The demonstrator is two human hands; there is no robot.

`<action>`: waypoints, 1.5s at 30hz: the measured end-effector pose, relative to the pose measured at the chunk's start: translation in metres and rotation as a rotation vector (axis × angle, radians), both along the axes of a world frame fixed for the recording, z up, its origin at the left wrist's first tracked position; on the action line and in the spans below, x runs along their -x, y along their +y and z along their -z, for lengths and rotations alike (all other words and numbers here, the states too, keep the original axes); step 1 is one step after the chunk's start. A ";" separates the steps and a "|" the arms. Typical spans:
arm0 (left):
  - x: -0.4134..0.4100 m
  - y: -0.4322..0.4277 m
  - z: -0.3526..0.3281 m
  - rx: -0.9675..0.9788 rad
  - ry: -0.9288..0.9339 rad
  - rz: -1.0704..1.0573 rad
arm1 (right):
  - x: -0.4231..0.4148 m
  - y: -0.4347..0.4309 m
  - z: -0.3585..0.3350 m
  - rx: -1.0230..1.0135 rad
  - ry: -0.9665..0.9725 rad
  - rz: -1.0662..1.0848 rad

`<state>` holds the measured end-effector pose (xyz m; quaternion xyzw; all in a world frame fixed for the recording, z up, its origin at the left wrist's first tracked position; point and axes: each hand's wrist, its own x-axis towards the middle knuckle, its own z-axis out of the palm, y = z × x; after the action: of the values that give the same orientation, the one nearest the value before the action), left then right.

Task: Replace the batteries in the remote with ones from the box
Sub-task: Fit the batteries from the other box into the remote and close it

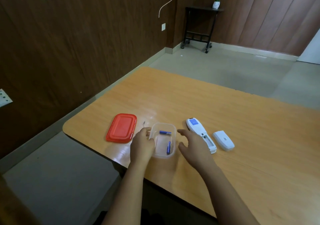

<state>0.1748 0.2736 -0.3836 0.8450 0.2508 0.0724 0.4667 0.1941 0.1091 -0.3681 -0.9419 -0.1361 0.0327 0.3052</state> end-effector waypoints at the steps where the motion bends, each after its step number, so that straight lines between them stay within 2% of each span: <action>1: 0.000 0.000 0.000 0.001 0.000 -0.005 | -0.005 0.008 0.002 0.017 -0.075 0.023; 4: 0.000 0.001 -0.002 -0.017 0.000 -0.008 | -0.022 0.037 0.005 0.184 -0.205 -0.013; 8: -0.001 0.004 -0.004 -0.019 -0.022 -0.004 | -0.038 0.065 0.009 0.380 -0.216 -0.070; 11: 0.000 0.009 -0.006 -0.008 -0.045 0.002 | -0.041 0.073 0.013 0.396 -0.221 -0.053; 16: 0.002 0.011 -0.007 -0.014 -0.042 0.001 | -0.039 0.068 0.016 0.312 -0.274 -0.089; 18: 0.002 0.012 -0.005 -0.015 -0.029 0.008 | -0.036 0.062 0.011 0.130 -0.256 -0.060; 21: 0.001 0.014 -0.002 -0.033 -0.026 -0.022 | -0.023 0.037 -0.010 -0.342 -0.023 0.098; 24: 0.001 0.006 -0.008 -0.109 -0.186 -0.093 | -0.006 -0.004 -0.030 -0.713 0.184 0.251; 26: 0.001 -0.006 -0.015 -0.056 -0.315 -0.086 | 0.003 -0.036 -0.037 -0.831 0.219 0.356; 29: 0.002 -0.032 -0.025 0.062 -0.398 -0.057 | 0.007 -0.073 -0.032 -0.748 0.197 0.467; 32: 0.003 -0.060 -0.030 0.197 -0.449 -0.026 | 0.000 -0.088 -0.011 -0.341 0.039 0.568; 35: 0.004 -0.085 -0.034 0.470 -0.436 -0.015 | -0.008 -0.082 0.008 -0.106 -0.020 0.501; 39: 0.005 -0.107 -0.037 0.862 -0.294 -0.025 | -0.012 -0.067 0.024 0.115 -0.020 0.408; 42: 0.007 -0.117 -0.031 0.963 -0.159 0.010 | -0.012 -0.063 0.024 0.152 -0.038 0.384; 45: 0.004 -0.123 -0.024 1.126 0.019 -0.039 | -0.013 -0.067 0.013 0.009 0.030 0.425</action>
<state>0.1708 0.1507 -0.3599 0.4615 0.2704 -0.0716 0.8419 0.2075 0.0419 -0.3810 -0.9502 0.0704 -0.0180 0.3030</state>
